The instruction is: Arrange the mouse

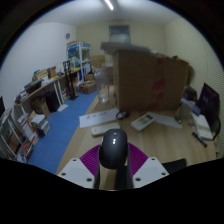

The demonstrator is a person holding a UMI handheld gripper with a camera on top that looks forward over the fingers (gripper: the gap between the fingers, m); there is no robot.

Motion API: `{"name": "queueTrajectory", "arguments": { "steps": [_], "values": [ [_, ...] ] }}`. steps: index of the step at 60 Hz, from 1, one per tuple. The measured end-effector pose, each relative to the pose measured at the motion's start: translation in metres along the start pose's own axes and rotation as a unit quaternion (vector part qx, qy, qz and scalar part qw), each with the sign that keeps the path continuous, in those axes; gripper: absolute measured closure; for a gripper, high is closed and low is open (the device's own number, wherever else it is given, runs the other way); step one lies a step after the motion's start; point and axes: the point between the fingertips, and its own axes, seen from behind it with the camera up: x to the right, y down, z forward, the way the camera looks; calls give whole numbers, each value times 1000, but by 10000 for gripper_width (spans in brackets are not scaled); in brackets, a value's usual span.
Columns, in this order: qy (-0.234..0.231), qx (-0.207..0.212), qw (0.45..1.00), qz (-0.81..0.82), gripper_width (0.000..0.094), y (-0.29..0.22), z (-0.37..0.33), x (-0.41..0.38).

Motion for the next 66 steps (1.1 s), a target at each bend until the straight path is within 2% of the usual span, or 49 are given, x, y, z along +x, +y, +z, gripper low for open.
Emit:
{"name": "queueTrajectory", "arguments": {
  "steps": [6, 13, 19, 24, 33, 34, 35, 36, 37, 39, 41, 44, 45, 49, 51, 55, 66],
  "values": [
    [29, 39, 999, -16, 567, -23, -54, 32],
    [50, 40, 998, -18, 567, -5, -96, 73],
    [60, -2, 998, 2, 565, 53, -105, 103],
    [50, -35, 998, 13, 563, 97, -100, 112],
    [34, -76, 996, -5, 540, 143, -75, 115],
    [34, -83, 996, -9, 515, 148, -73, 116],
    [34, -91, 995, -13, 450, 153, -73, 117],
    [33, -85, 996, -14, 485, 151, -72, 117],
    [31, -76, 997, -12, 473, 147, -70, 117],
    [29, -85, 996, -6, 423, 150, -70, 116],
    [27, -87, 996, 2, 424, 149, -70, 116],
    [32, -106, 994, 10, 373, 153, -72, 118],
    [35, -110, 993, 11, 272, 154, -74, 118],
    [54, -124, 991, 4, 39, 153, -83, 123],
    [64, -122, 990, 1, 81, 150, -89, 124],
    [68, -116, 991, 3, 99, 141, -105, 113],
    [70, -97, 993, 16, 100, 115, -164, 67]
  ]
}}
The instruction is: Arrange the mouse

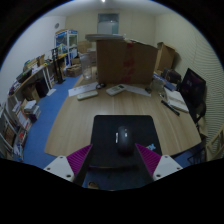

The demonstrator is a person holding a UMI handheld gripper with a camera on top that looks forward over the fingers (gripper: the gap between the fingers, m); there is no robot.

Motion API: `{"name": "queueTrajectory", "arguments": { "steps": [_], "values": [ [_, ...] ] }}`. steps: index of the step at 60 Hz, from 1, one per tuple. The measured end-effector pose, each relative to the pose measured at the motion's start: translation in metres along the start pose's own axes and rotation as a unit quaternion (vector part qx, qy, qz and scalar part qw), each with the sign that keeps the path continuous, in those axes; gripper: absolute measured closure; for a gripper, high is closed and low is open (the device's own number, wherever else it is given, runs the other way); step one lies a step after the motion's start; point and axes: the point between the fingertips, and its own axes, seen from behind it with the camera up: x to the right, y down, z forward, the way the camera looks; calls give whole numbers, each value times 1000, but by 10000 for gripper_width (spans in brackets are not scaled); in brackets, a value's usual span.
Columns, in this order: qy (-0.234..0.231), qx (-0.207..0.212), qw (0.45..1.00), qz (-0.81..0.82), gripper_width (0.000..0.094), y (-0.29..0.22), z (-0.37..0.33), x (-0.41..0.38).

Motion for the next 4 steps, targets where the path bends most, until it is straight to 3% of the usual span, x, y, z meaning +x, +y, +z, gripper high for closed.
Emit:
{"name": "queueTrajectory", "arguments": {
  "steps": [4],
  "values": [
    [4, 12, 1000, 8, 93, 2, -26, -14]
  ]
}}
